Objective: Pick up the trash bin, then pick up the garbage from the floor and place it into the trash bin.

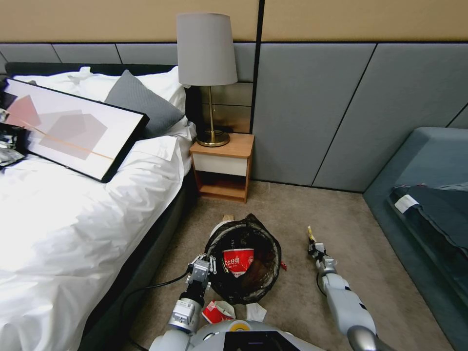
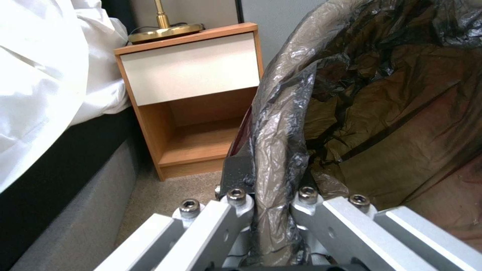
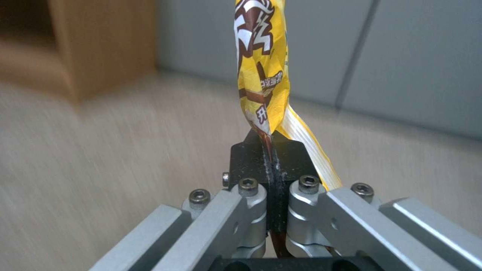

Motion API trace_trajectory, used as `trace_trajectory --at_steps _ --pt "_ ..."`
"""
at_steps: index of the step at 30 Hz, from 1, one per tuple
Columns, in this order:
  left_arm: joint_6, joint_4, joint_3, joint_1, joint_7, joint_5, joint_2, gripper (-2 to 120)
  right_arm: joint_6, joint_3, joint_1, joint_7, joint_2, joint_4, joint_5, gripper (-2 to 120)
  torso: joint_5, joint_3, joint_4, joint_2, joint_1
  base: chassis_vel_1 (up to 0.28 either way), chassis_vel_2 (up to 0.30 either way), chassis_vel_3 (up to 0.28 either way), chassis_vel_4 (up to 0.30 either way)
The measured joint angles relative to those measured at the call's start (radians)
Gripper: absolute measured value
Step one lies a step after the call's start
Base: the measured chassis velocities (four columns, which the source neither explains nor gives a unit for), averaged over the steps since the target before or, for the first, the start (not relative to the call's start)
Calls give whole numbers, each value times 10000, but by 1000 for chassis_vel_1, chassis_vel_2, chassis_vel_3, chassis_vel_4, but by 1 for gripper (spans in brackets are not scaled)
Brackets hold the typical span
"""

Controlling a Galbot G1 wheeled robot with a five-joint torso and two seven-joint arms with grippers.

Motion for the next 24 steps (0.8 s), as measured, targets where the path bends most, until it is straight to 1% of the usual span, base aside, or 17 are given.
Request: trace_trajectory --at_steps 1,2,3,4,5,7,9,11,12,13,14,15,16,17,19,21,24 --pt "9 23 0 -11 4 0 -1 1 89 -9 -466 -72 33 1224 299 0 -5 0 3 0 0 0 0 0 0" --pt "11 35 0 -15 6 0 -6 1 159 -14 -689 -153 47 1780 427 0 -5 0 4 0 0 0 0 0 0" --pt "11 35 0 -15 6 0 -6 1 159 -14 -689 -153 47 1780 427 0 -5 0 4 0 0 0 0 0 0" --pt "13 45 5 -20 6 1 -12 1 254 -21 -918 -268 64 2323 566 0 -4 0 4 0 -1 0 0 0 0" --pt "30 75 44 -33 9 10 -22 1 509 -52 -1510 -651 91 3501 971 0 -4 0 2 0 -1 0 0 0 0" --pt "30 75 44 -33 9 10 -22 1 509 -52 -1510 -651 91 3501 971 0 -4 0 2 0 -1 0 0 0 0" --pt "57 113 87 -44 14 20 -36 1 780 -103 -2109 -1240 110 4770 1485 0 0 0 1 0 -1 0 0 0 0" --pt "57 114 89 -44 15 22 -36 1 805 -112 -2166 -1302 111 4895 1542 0 0 0 1 0 -1 0 0 0 0" --pt "64 136 100 -48 15 32 -41 1 910 -164 -2414 -1596 109 5422 1811 0 -7 -1 2 0 -1 0 0 0 0" --pt "74 163 117 -50 15 53 -45 1 1041 -322 -2864 -2079 92 6352 2220 0 -1 0 2 0 0 0 0 0 0" --pt "88 176 129 -53 16 66 -51 1 1113 -467 -3152 -2333 70 6923 2400 0 -2 -1 3 0 -1 0 0 0 0" --pt "88 176 129 -53 16 66 -51 1 1113 -467 -3152 -2333 70 6923 2400 0 -2 -1 3 0 -1 0 0 0 0" --pt "105 189 139 -63 19 69 -53 1 1207 -741 -3533 -2534 16 7568 2507 0 -7 -1 3 0 -1 0 0 0 0" --pt "121 196 154 -74 27 69 -54 1 1278 -1117 -3935 -2609 -22 8147 2445 0 0 -1 2 0 -1 0 0 0 0" --pt "128 202 161 -80 29 69 -54 1 1310 -1337 -4133 -2614 -44 8416 2316 0 -4 0 3 0 -1 0 0 0 0" --pt "135 221 172 -106 31 58 -53 1 1384 -2004 -4622 -2628 -61 8869 1755 0 -3 -1 2 0 -1 0 0 0 0" --pt "136 230 174 -114 31 44 -45 1 1442 -2326 -4784 -2627 -44 8917 1454 0 -2 -1 3 1 -1 0 0 0 0"
